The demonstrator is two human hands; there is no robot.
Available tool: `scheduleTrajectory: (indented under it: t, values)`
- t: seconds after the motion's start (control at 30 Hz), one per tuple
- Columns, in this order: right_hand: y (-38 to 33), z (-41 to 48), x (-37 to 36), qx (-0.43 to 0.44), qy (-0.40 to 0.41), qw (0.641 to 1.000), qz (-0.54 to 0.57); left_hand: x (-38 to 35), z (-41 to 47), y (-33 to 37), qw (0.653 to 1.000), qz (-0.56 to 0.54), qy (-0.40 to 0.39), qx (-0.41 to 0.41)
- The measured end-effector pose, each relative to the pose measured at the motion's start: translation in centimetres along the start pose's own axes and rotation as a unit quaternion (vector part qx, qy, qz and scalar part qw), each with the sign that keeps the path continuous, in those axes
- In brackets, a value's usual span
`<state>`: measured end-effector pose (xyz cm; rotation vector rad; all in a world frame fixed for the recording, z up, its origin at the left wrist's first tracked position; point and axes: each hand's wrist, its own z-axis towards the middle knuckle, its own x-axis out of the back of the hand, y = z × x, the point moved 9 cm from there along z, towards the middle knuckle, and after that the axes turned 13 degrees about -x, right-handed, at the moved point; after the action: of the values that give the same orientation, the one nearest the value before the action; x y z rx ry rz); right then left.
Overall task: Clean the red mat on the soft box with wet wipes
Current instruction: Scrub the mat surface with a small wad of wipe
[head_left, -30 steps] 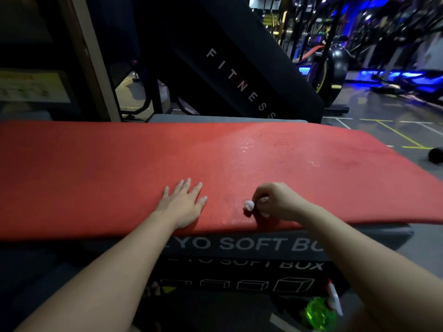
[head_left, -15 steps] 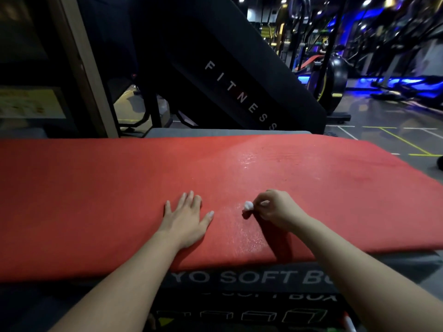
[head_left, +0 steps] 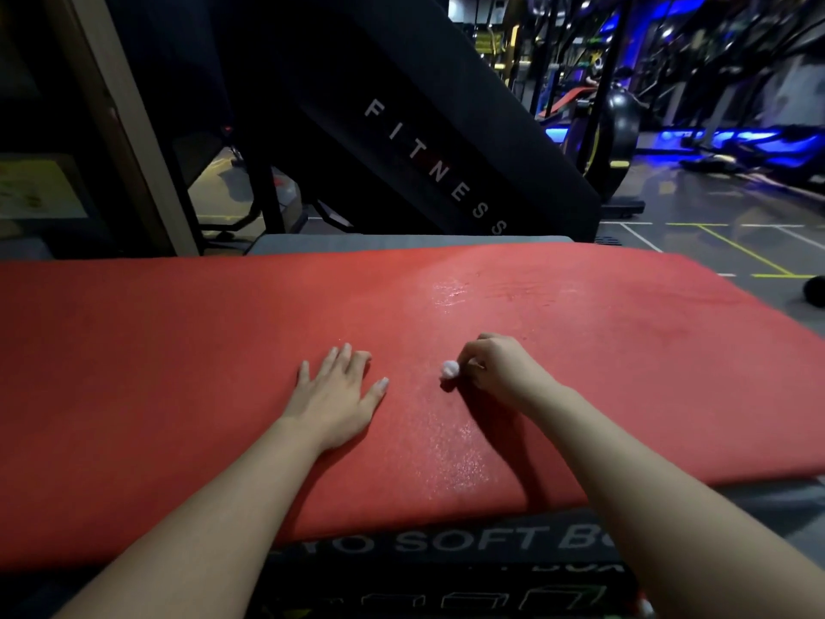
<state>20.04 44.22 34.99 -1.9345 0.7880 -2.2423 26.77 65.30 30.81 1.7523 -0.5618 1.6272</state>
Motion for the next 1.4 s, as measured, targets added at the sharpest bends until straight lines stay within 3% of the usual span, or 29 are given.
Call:
scheduleTrajectory:
  t: [0.13, 0.2, 0.27, 0.43, 0.53, 0.6, 0.77, 0.97, 1.17, 1.3, 1.4]
  values:
    - [0.3, -1.9, 0.1, -0.009, -0.194, 0.98, -0.035, 0.5, 1.4, -0.3, 1.0, -0.016, 0.016, -0.007]
    - [0.2, -3.6, 0.1, -0.006, -0.253, 0.967, -0.027, 0.8, 2.1, -0.6, 0.999, -0.025, 0.027, -0.008]
    - [0.3, -3.6, 0.1, -0.008, -0.228, 0.974, 0.004, 1.0, 2.8, -1.1, 0.999, -0.034, 0.034, -0.004]
    - [-0.1, 1.9, -0.2, -0.044, -0.023, 0.998, 0.026, 1.0, 4.1, -2.2, 0.999, -0.023, 0.035, -0.002]
    - [0.1, 4.4, -1.0, -0.061, 0.042, 0.996, 0.059, 0.9, 4.8, -2.6, 0.999, -0.025, 0.041, -0.01]
    - [0.3, 5.3, -0.9, -0.056, 0.03, 0.996, 0.056, 0.8, 5.2, -2.9, 0.999, -0.025, 0.038, -0.018]
    - [0.9, 4.0, -1.3, -0.059, -0.134, 0.987, 0.07, 0.5, 5.7, -3.0, 0.998, -0.039, 0.048, -0.028]
    - [0.6, 10.4, -0.9, -0.067, 0.007, 0.996, 0.051, -0.1, 5.9, -3.1, 0.999, 0.007, 0.04, -0.021]
    - [-0.6, 15.4, -1.0, -0.039, 0.001, 0.998, 0.046, -0.3, 5.9, -3.6, 0.999, 0.014, 0.035, -0.019]
    - [0.1, 16.9, -1.8, -0.046, -0.064, 0.996, 0.05, -0.4, 6.1, -3.5, 0.999, 0.025, 0.039, -0.008]
    - [0.5, 21.4, -1.5, -0.061, -0.017, 0.997, 0.04, -0.5, 6.2, -3.5, 0.999, 0.025, 0.036, -0.008]
